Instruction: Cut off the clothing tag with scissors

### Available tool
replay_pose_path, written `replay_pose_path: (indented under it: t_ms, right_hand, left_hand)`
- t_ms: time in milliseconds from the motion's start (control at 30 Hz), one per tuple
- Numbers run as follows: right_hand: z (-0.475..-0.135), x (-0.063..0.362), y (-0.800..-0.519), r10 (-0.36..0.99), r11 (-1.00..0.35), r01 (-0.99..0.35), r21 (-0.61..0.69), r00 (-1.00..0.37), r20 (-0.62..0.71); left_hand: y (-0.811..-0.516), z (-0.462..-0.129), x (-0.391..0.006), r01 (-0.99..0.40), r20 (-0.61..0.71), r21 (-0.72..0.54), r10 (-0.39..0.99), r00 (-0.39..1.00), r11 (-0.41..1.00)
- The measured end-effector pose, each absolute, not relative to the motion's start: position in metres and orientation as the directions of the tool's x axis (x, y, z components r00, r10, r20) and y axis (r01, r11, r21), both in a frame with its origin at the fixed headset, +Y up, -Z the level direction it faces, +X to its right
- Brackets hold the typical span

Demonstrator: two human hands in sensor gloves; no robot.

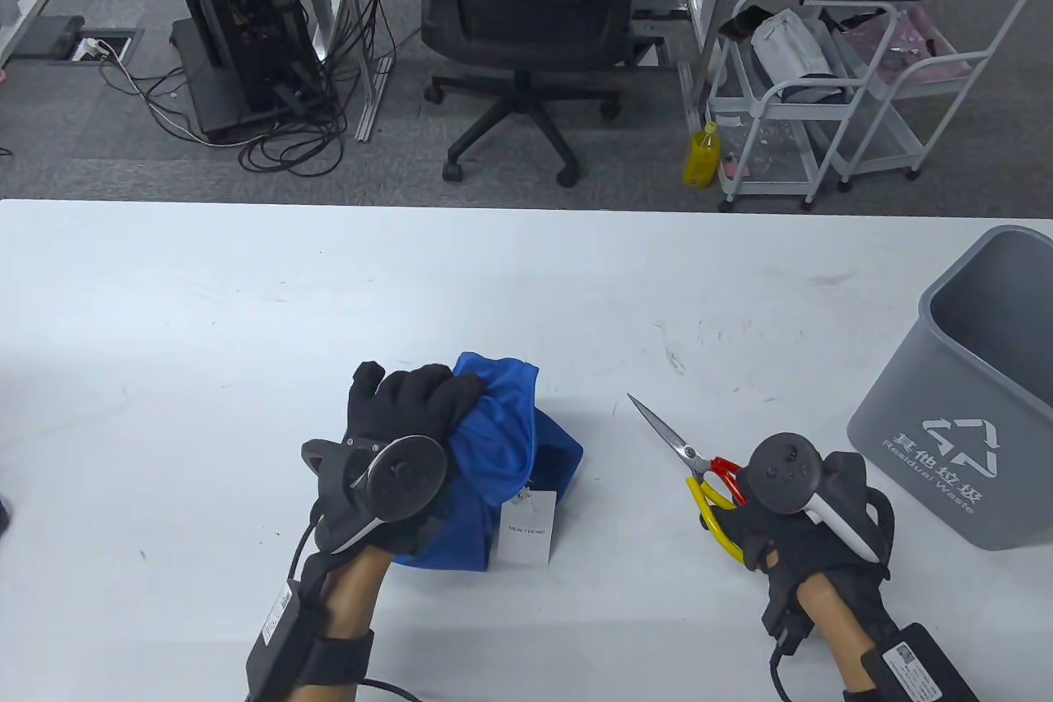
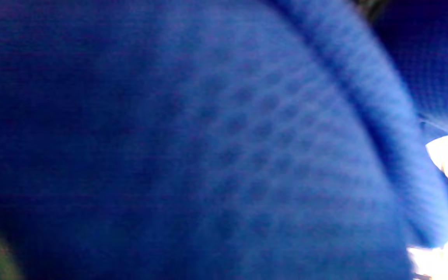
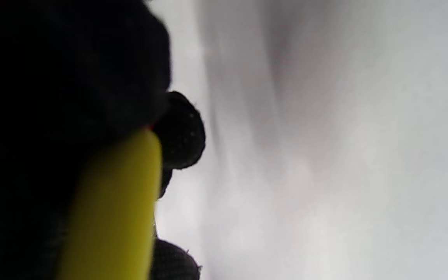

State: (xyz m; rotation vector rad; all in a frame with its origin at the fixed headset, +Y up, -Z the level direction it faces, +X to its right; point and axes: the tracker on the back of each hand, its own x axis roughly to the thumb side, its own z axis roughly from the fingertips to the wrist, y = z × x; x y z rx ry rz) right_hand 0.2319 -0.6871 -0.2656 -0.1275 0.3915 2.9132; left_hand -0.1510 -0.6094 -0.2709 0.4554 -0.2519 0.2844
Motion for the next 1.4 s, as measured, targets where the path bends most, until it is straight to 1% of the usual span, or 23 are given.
replay_pose_path:
  t_ms: [100,233,400,533,600,700,833,1100,1233,1400]
  right_hand:
    - [-0.269,0.234,-0.697,0.115,-0.936,-0.160,0.314,-0.981,-0.156]
    - [-0.275,0.239,-0.708,0.049,-0.913,-0.127,0.388,-0.978,-0.203]
    - [-0.279,0.248,-0.716,0.033,-0.890,-0.143,0.432,-0.967,-0.253]
    - [-0.280,0.252,-0.720,0.019,-0.883,-0.143,0.448,-0.962,-0.272]
    - [-0.281,0.253,-0.723,0.007,-0.880,-0.137,0.455,-0.961,-0.277]
    - [-0.282,0.255,-0.724,0.010,-0.875,-0.147,0.462,-0.958,-0.286]
    - [-0.281,0.256,-0.724,0.012,-0.874,-0.152,0.462,-0.956,-0.292]
    - [-0.281,0.256,-0.722,0.010,-0.870,-0.155,0.469,-0.955,-0.297]
    - [-0.281,0.257,-0.722,0.015,-0.868,-0.163,0.469,-0.953,-0.303]
    - [-0.281,0.259,-0.722,0.030,-0.868,-0.178,0.463,-0.951,-0.309]
  left_hand:
    - [-0.610,-0.271,-0.151,-0.319,0.300,0.393,0.208,0.931,0.863]
    - [-0.613,-0.271,-0.149,-0.312,0.301,0.383,0.202,0.932,0.869]
    - [-0.613,-0.272,-0.149,-0.308,0.301,0.382,0.198,0.933,0.871]
    - [-0.614,-0.272,-0.148,-0.299,0.297,0.388,0.189,0.936,0.872]
    - [-0.615,-0.274,-0.147,-0.268,0.284,0.402,0.160,0.946,0.876]
    - [-0.620,-0.283,-0.145,-0.231,0.261,0.389,0.134,0.956,0.892]
    - [-0.635,-0.301,-0.146,-0.171,0.219,0.335,0.100,0.971,0.927]
    - [-0.661,-0.330,-0.158,-0.110,0.117,0.250,0.083,0.990,0.962]
    - [-0.672,-0.336,-0.159,-0.103,0.103,0.228,0.081,0.991,0.968]
    - [-0.668,-0.334,-0.158,-0.132,0.115,0.244,0.107,0.988,0.961]
